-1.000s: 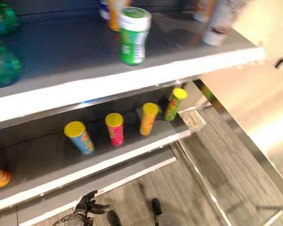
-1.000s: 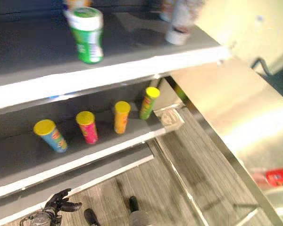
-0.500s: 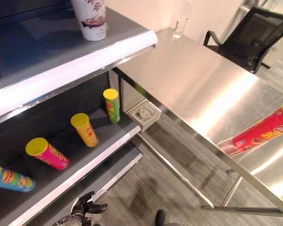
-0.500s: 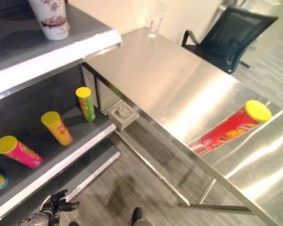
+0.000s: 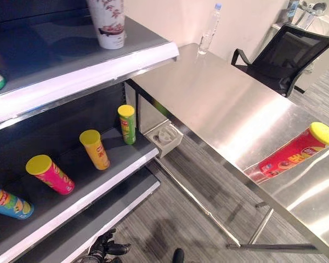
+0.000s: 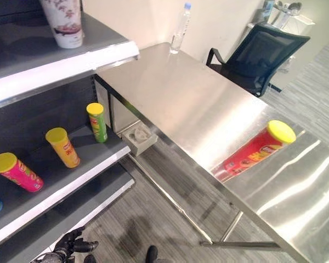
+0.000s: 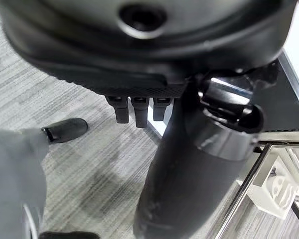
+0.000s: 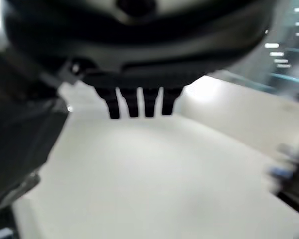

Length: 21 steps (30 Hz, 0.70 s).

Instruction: Put the goods on the table back onto the shelves and tidy them up.

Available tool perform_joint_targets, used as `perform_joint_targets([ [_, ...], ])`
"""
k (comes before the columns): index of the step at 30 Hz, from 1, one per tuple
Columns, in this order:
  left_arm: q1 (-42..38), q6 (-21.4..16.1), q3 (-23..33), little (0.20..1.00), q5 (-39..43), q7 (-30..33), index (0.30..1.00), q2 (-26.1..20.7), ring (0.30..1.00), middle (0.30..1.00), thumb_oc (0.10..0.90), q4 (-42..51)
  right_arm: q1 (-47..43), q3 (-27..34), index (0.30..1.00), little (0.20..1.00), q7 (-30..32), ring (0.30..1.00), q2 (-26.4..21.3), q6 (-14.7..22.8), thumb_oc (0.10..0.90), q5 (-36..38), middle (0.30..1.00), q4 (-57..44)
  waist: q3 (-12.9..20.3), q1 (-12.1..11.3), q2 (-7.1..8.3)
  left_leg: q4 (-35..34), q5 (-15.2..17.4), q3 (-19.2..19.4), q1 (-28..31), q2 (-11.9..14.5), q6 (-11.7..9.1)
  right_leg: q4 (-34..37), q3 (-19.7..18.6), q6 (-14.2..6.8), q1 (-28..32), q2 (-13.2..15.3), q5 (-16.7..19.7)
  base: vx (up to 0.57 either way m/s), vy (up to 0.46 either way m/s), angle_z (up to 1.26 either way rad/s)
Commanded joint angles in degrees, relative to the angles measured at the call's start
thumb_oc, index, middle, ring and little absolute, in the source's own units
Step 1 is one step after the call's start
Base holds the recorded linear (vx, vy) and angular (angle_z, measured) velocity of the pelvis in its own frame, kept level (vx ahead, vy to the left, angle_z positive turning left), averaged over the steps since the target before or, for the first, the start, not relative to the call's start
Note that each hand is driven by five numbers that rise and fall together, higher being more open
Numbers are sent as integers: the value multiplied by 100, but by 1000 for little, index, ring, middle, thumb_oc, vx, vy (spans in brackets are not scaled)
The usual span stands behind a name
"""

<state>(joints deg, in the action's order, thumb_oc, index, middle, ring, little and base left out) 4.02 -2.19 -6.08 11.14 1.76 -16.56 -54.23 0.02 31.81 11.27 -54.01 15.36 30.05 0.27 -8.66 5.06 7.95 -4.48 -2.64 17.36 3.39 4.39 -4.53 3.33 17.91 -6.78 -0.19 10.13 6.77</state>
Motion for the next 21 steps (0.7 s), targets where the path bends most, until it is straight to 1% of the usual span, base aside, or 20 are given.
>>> perform_joint_targets([
  [1, -263, -257, 193, 900, -162, -81, 900, -360, 900, 900, 800, 128, -882, -74, 900, 900, -108, 900, -363, 88, 800, 115, 900, -25, -120, -218, -96, 295, 582, -273, -126, 173, 14, -985, -447, -615, -306, 207, -482, -183, 45, -66],
  [2, -263, -259, 213, 900, -163, -79, 900, -412, 900, 900, 800, 154, -987, -182, 900, 900, -125, 900, -344, 91, 800, 82, 900, -45, -124, -267, -127, 268, 525, -195, -162, 214, 36, -1079, -429, -579, -313, 298, -485, -264, 17, -61],
  [3, -251, -260, 218, 900, -125, -81, 900, -471, 900, 900, 800, 218, -1065, -291, 900, 900, -160, 900, -330, 99, 800, 92, 900, -63, -126, -328, -177, 277, 494, -124, -211, 284, 41, -1213, -277, -526, -272, 452, -470, -224, -52, -47],
  [4, -263, -273, 218, 900, -102, -85, 900, -517, 900, 900, 800, 250, -1106, -363, 900, 900, -170, 900, -354, 95, 800, 64, 900, -45, -107, -382, -186, 297, 475, -87, -250, 313, 35, -1237, -182, -500, -179, 581, -409, -178, -68, -13],
  [5, -270, -279, 208, 900, -83, -88, 900, -535, 900, 900, 800, 276, -1129, -423, 900, 900, -175, 900, -411, 35, 800, -23, 900, -7, -93, -404, -153, 318, 461, -116, -287, 290, 37, -1187, -210, -490, -102, 644, -310, -71, -41, -18],
  [6, -274, -287, 191, 900, -73, -102, 900, -519, 900, 900, 800, 272, -1051, -427, 900, 900, -225, 900, -417, -19, 800, -47, 900, 0, -24, -421, -100, 302, 505, -131, -267, 207, 35, -950, -265, -510, 65, 635, -405, -15, -53, -23],
  [7, -220, -283, 199, 900, -82, -112, 900, -484, 900, 900, 800, 242, -996, -421, 900, 900, -268, 900, -450, -36, 800, -28, 900, 14, 125, -498, 46, 333, 495, -86, -299, 146, 2, -472, -236, -594, 222, 627, -419, 19, -107, -3],
  [8, -227, -271, 210, 900, -90, -111, 900, -466, 900, 900, 800, 214, -929, -380, 900, 900, -284, 900, -447, -55, 800, 0, 900, -3, 136, -488, 105, 354, 479, -92, -309, 162, -26, -345, -284, -605, 239, 552, -398, -1, -158, -8],
  [10, -197, -265, 239, 900, -81, -124, 900, -431, 900, 900, 800, 184, -856, -300, 900, 900, -314, 900, -488, -56, 800, 5, 900, 7, 189, -461, 124, 335, 442, -113, -296, 231, -69, -130, -368, -602, 283, 402, -377, 36, -152, -6],
  [11, -142, -272, 236, 900, -91, -160, 900, -390, 900, 900, 800, 164, -825, -284, 900, 900, -338, 900, -603, -77, 800, -59, 900, 72, 274, -452, 121, 230, 408, -112, -224, 286, -97, 16, -305, -592, 388, 340, -379, 58, -95, -1],
  [13, -87, -267, 229, 900, -103, -175, 900, -347, 900, 900, 800, 146, -796, -281, 900, 900, -361, 900, -694, -81, 800, -48, 900, 111, 300, -430, 123, 115, 339, -140, -129, 333, -134, 127, -254, -580, 485, 271, -396, 49, -86, 2],
  [16, -62, -255, 220, 900, -128, -169, 900, -300, 900, 900, 800, 95, -703, -133, 900, 900, -352, 900, -765, -39, 800, -21, 900, 113, 323, -403, 124, 12, 288, -157, -28, 391, -171, 148, -225, -555, 520, 210, -440, 41, -49, -1],
  [21, -15, -267, 180, 900, -189, -198, 900, -254, 900, 900, 800, 57, -617, -66, 900, 900, -444, 900, -873, -24, 800, 80, 900, 141, 355, -382, 108, -52, 280, -168, 58, 450, -205, 167, -217, -533, 552, 140, -483, 16, -9, 0],
])
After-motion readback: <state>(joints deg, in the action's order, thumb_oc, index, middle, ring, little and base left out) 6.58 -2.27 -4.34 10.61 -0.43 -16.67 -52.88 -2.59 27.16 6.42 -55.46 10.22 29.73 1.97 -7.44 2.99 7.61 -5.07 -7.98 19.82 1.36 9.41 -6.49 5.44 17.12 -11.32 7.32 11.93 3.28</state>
